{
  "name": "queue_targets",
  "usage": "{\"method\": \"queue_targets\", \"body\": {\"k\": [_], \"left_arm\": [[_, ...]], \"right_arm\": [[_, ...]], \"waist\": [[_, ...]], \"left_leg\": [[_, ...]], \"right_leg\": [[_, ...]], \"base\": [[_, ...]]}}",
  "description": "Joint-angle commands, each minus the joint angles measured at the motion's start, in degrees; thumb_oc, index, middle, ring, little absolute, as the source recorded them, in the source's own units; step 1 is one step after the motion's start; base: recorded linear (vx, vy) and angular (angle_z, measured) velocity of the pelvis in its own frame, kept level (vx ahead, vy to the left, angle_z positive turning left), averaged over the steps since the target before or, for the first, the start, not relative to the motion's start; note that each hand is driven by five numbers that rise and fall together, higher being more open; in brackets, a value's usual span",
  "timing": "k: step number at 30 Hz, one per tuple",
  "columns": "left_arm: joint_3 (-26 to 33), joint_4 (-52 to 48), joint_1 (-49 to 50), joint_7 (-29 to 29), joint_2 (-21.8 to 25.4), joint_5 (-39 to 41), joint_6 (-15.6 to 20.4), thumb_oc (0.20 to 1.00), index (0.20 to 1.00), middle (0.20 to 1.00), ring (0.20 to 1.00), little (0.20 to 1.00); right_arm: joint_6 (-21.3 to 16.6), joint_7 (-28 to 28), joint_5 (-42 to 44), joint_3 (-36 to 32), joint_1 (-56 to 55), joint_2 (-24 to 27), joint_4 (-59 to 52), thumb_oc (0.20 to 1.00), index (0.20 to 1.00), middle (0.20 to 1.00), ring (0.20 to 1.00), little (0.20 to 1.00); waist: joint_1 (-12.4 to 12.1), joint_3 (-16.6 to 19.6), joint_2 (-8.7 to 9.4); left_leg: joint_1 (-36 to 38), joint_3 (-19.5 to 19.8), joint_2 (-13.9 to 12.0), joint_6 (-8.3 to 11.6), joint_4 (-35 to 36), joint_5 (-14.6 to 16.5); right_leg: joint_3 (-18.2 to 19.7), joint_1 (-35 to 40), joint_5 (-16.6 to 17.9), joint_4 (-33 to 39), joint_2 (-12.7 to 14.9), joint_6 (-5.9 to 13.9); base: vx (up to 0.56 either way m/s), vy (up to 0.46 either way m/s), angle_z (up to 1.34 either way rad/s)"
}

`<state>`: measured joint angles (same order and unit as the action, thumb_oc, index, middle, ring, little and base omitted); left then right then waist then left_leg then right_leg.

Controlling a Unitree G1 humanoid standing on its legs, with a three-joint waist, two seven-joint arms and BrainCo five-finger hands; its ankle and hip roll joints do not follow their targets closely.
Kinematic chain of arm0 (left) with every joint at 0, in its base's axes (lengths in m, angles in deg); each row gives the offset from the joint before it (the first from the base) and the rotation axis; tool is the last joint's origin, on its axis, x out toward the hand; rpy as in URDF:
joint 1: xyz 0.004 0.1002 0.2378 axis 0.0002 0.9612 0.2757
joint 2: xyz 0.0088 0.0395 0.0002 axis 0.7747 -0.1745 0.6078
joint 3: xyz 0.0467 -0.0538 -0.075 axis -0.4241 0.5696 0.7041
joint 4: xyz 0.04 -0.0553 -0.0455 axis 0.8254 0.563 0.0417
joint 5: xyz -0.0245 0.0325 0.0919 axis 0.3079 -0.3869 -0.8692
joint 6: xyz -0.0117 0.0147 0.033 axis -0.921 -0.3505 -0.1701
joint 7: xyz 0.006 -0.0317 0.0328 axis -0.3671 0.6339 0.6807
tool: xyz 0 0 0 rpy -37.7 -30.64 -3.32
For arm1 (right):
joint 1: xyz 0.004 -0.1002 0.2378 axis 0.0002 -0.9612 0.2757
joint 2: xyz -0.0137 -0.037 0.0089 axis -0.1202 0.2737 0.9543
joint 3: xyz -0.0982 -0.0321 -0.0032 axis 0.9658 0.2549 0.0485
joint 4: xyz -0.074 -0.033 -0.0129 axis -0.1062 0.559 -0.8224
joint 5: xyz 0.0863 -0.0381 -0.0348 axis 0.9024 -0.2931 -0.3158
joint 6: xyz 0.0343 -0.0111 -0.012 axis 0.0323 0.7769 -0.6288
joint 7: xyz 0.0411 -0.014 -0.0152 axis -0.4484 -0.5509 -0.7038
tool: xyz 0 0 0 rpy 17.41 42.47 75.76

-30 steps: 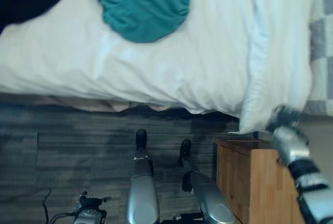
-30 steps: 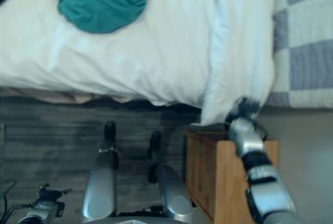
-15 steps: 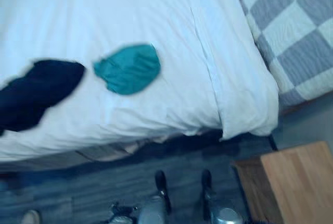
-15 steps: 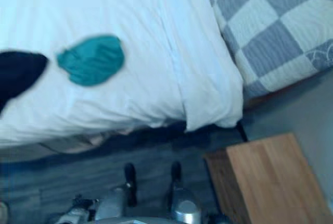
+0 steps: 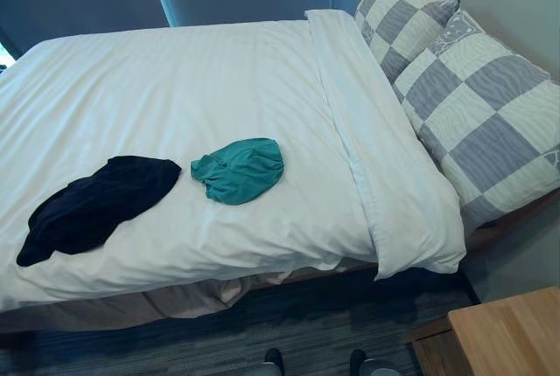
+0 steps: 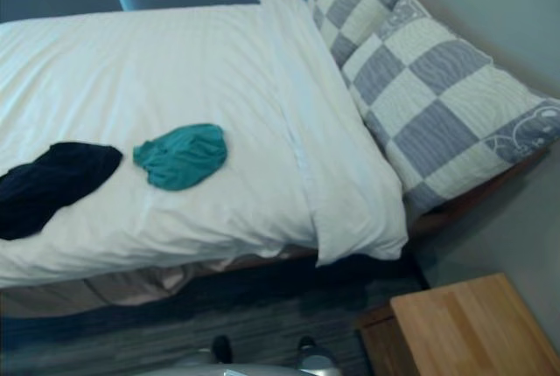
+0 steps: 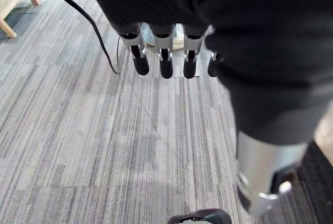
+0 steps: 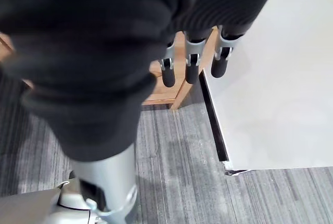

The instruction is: Tidy up the quilt and then pick up the clothes from the bed and put them into the laundry hamper.

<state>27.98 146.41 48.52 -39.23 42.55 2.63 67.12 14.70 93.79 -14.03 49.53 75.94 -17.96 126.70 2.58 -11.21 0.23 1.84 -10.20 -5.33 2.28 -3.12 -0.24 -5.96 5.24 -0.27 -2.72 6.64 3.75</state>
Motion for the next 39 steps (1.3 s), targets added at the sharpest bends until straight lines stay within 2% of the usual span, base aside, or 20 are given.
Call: {"method": "queue_targets", "body": {"k": [1, 5, 9, 10, 11, 12, 15, 17, 18, 19, 20, 21, 22, 24, 27, 28, 30, 32, 34, 39], "left_arm": [[2.22, 0.35, -0.82, 3.57, 0.12, 3.64, 1.51, 1.0, 1.0, 1.0, 1.0, 1.0], [4.49, 0.55, -1.71, 6.43, -0.2, 2.72, 1.64, 1.0, 1.0, 1.0, 1.0, 1.0], [3.45, 0.35, -3.53, 5.69, -0.46, -4.18, 1.81, 1.0, 1.0, 1.0, 1.0, 1.0], [1.58, -0.28, -4.89, 4.56, -0.12, -3.63, 1.77, 1.0, 1.0, 1.0, 1.0, 1.0], [1.3, -0.35, -5.26, 4.15, 0.13, -4.57, 1.97, 1.0, 1.0, 1.0, 1.0, 1.0], [0.63, -0.39, -6.51, 3.54, 1.1, -7.12, 3.22, 1.0, 1.0, 1.0, 1.0, 1.0], [-0.61, -1.38, -7.59, 2.79, 3.33, -7.0, 2.54, 1.0, 1.0, 1.0, 1.0, 1.0], [-1.88, -1.55, -7.55, 2.33, 4.39, -5.11, 1.64, 1.0, 1.0, 1.0, 1.0, 1.0], [-2.97, -1.93, -7.88, 1.68, 4.9, -5.14, 0.57, 1.0, 1.0, 1.0, 1.0, 1.0], [-3.25, -1.97, -8.14, 1.4, 4.88, -5.21, 0.3, 1.0, 1.0, 1.0, 1.0, 1.0], [-3.43, -2.02, -8.51, 1.48, 4.81, -4.92, 0.37, 1.0, 1.0, 1.0, 1.0, 1.0], [-4.01, -2.16, -9.86, 2.22, 4.41, -3.13, 0.82, 1.0, 1.0, 1.0, 1.0, 1.0], [-4.17, -2.16, -10.23, 2.58, 4.22, -3.04, 0.96, 1.0, 1.0, 1.0, 1.0, 1.0], [-6.8, -2.42, -12.93, 7.47, 2.58, 0.01, 2.99, 1.0, 1.0, 1.0, 1.0, 1.0], [-8.62, -3.17, -14.06, 8.55, 1.4, -4.26, 3.74, 1.0, 1.0, 1.0, 1.0, 1.0], [-9.19, -3.12, -13.54, 9.17, 0.42, -4.47, 4.77, 1.0, 1.0, 1.0, 1.0, 1.0], [-9.37, -3.57, -12.82, 10.22, 0.18, -2.08, 4.86, 1.0, 1.0, 1.0, 1.0, 1.0], [-8.57, -3.83, -10.97, 10.73, 0.77, -0.71, 4.5, 1.0, 1.0, 1.0, 1.0, 1.0], [-7.46, -3.41, -10.01, 11.01, 0.73, 0.11, 4.37, 1.0, 1.0, 1.0, 1.0, 1.0], [-5.89, -3.02, -9.55, 11.38, 1.02, -4.05, 5.12, 1.0, 1.0, 1.0, 1.0, 1.0]], "right_arm": [[-1.95, -1.43, 1.38, -2.83, 2.94, 3.66, 0.1, 1.0, 1.0, 1.0, 1.0, 1.0], [-3.31, -2.06, -1.06, -3.32, 3.45, 3.93, -0.26, 1.0, 1.0, 1.0, 1.0, 1.0], [-3.37, -0.73, -0.66, -4.3, 3.76, 4.72, -0.44, 1.0, 1.0, 1.0, 1.0, 1.0], [-3.25, 1.04, -0.15, -4.61, 4.37, 5.15, -1.09, 1.0, 1.0, 1.0, 1.0, 1.0], [-3.07, 1.08, 0.19, -4.65, 4.5, 5.14, -1.46, 1.0, 1.0, 1.0, 1.0, 1.0], [-2.5, -0.03, 0.73, -4.59, 4.66, 4.71, -2.47, 1.0, 1.0, 1.0, 1.0, 1.0], [-2.62, -0.28, 0.61, -2.95, 4.06, 3.37, -3.59, 1.0, 1.0, 1.0, 1.0, 1.0], [-3.09, -0.16, 1.59, -0.98, 3.64, 2.63, -3.66, 1.0, 1.0, 1.0, 1.0, 1.0], [-2.81, 0.19, 1.84, 0.19, 3.58, 2.45, -3.84, 1.0, 1.0, 1.0, 1.0, 1.0], [-2.62, 0.38, 1.99, 0.71, 3.8, 2.4, -3.84, 1.0, 1.0, 1.0, 1.0, 1.0], [-2.66, 0.4, 2.27, 1.15, 4.17, 2.46, -3.83, 1.0, 1.0, 1.0, 1.0, 1.0], [-2.04, -0.01, 2.59, 2.19, 5.5, 2.68, -3.74, 1.0, 1.0, 1.0, 1.0, 1.0], [-2.17, -0.11, 2.8, 2.33, 5.72, 2.71, -3.54, 1.0, 1.0, 1.0, 1.0, 1.0], [-3.12, -2.12, 2.54, 3.25, 5.86, 2.96, -2.88, 1.0, 1.0, 1.0, 1.0, 1.0], [-5.19, -0.29, 3.34, 3.63, 5.54, 3.15, -2.27, 1.0, 1.0, 1.0, 1.0, 1.0], [-6.85, 1.09, 7.44, 3.08, 6.11, 3.74, -2.66, 1.0, 1.0, 1.0, 1.0, 1.0], [-8.02, 1.11, 10.6, 2.25, 7.16, 4.25, -3.38, 1.0, 1.0, 1.0, 1.0, 1.0], [-10.05, 1.91, 11.16, 0.66, 8.31, 4.7, -5.06, 1.0, 1.0, 1.0, 1.0, 1.0], [-10.79, 2.15, 10.5, 0.39, 8.15, 4.83, -5.79, 1.0, 1.0, 1.0, 1.0, 1.0], [-11.72, 1.79, 11.66, -0.16, 8.37, 5.11, -5.2, 1.0, 1.0, 1.0, 1.0, 1.0]], "waist": [[0.22, -3.37, 0.25], [0.55, -3.97, -0.09], [1.46, -5.07, -0.96], [1.63, -5.9, -1.15], [1.56, -6.3, -1.03], [1.13, -7.24, -0.55], [-0.22, -9.44, -0.69], [0.72, -10.28, -0.78], [2.03, -10.25, -0.75], [2.49, -10.13, -0.75], [2.84, -10.23, -0.68], [3.9, -10.65, -0.29], [4.23, -10.83, -0.21], [6.87, -10.37, 0.91], [7.44, -10.11, 1.34], [7.0, -10.86, 1.32], [6.79, -11.05, 1.31], [6.97, -9.41, 1.12], [7.0, -7.78, 1.0], [5.94, -6.15, 0.9]], "left_leg": [[-0.68, 3.58, -9.86, 2.9, -5.99, -2.5], [1.14, 4.4, -13.08, 3.71, -2.1, -5.21], [1.34, 2.68, -13.07, 4.44, -0.04, -5.18], [-0.13, 3.27, -11.27, 4.55, -1.63, -3.89], [-1.18, 3.53, -10.26, 4.45, -3.01, -3.27], [-3.77, 3.95, -7.78, 3.95, -5.92, -1.88], [-4.99, 2.76, -5.43, 2.67, -6.92, -0.96], [-4.37, 4.06, -3.43, 0.86, -4.68, -0.58], [-3.81, 4.08, -1.94, 0.11, -2.55, -0.25], [-3.71, 3.83, -1.28, 0.0, -1.6, -0.2], [-3.73, 3.71, -0.6, -0.08, -0.86, -0.09], [-3.58, 2.91, 1.19, -0.54, 0.91, 0.46], [-3.5, 2.79, 1.49, -0.74, 1.05, 0.6], [-5.0, 1.93, 5.21, -2.89, -0.45, 3.11], [-8.1, -0.6, 6.18, -2.9, -9.08, 5.75], [-11.48, -1.2, 5.08, -1.87, -17.0, 5.45], [-12.09, -0.61, 3.89, -1.82, -18.65, 5.35], [-7.43, -0.94, -2.12, -0.65, -9.94, 2.64], [-4.2, 1.49, -5.39, 0.36, -1.67, -0.15], [-2.61, 7.89, -10.03, 2.93, 3.66, -3.84]], "right_leg": [[-1.59, -1.36, -0.29, -2.57, 2.9, 3.14], [-0.06, -2.45, 0.13, -3.92, 5.18, 4.57], [0.91, -4.24, 1.56, -4.82, 9.47, 7.42], [2.24, -5.13, 3.65, -4.07, 11.94, 9.3], [2.56, -5.15, 4.44, -3.86, 12.81, 9.75], [3.02, -5.69, 7.18, -4.02, 15.66, 10.05], [0.36, -8.47, 9.65, -10.71, 19.11, 8.63], [2.48, -11.01, 6.14, -13.87, 14.08, 7.7], [2.51, -12.83, 2.31, -14.1, 8.44, 7.39], [2.34, -13.93, 1.38, -13.82, 6.07, 7.36], [2.17, -15.32, 1.16, -13.51, 4.08, 7.08], [1.26, -18.79, 1.32, -12.45, -0.27, 6.17], [1.43, -19.95, 1.81, -12.42, -1.03, 6.05], [5.21, -20.81, 3.68, -8.4, -4.53, 4.42], [4.56, -18.72, 2.59, -7.6, -3.42, 2.81], [3.46, -17.86, 2.67, -7.58, -2.12, 1.88], [4.32, -17.02, 2.79, -6.88, -1.9, 1.53], [5.02, -15.21, 2.61, -5.43, -1.25, 2.1], [7.3, -14.79, 2.85, -4.25, -1.12, 2.71], [11.98, -14.27, 3.76, -2.15, -0.91, 3.57]], "base": [[-0.01, 0.302, 0.14], [-0.02, 0.449, 0.14], [-0.05, 0.673, 0.05], [-0.06, 0.652, 0.14], [-0.05, 0.778, 0.18], [-0.03, 0.426, 0.25], [-0.02, 0.447, 0.1], [0.03, 0.346, -0.19], [0.04, 0.296, -0.07], [0.0, 0.257, 0.0], [-0.1, 0.176, 0.17], [-0.12, 0.123, 0.07], [-0.11, 0.09, 0.26], [-0.06, -0.03, 0.37], [-0.01, 0.034, 1.1], [0.04, 0.124, 1.14], [0.06, 0.146, 0.28], [0.19, 0.299, -0.01], [0.22, 0.336, -0.02], [0.13, 0.4, -0.24]]}}
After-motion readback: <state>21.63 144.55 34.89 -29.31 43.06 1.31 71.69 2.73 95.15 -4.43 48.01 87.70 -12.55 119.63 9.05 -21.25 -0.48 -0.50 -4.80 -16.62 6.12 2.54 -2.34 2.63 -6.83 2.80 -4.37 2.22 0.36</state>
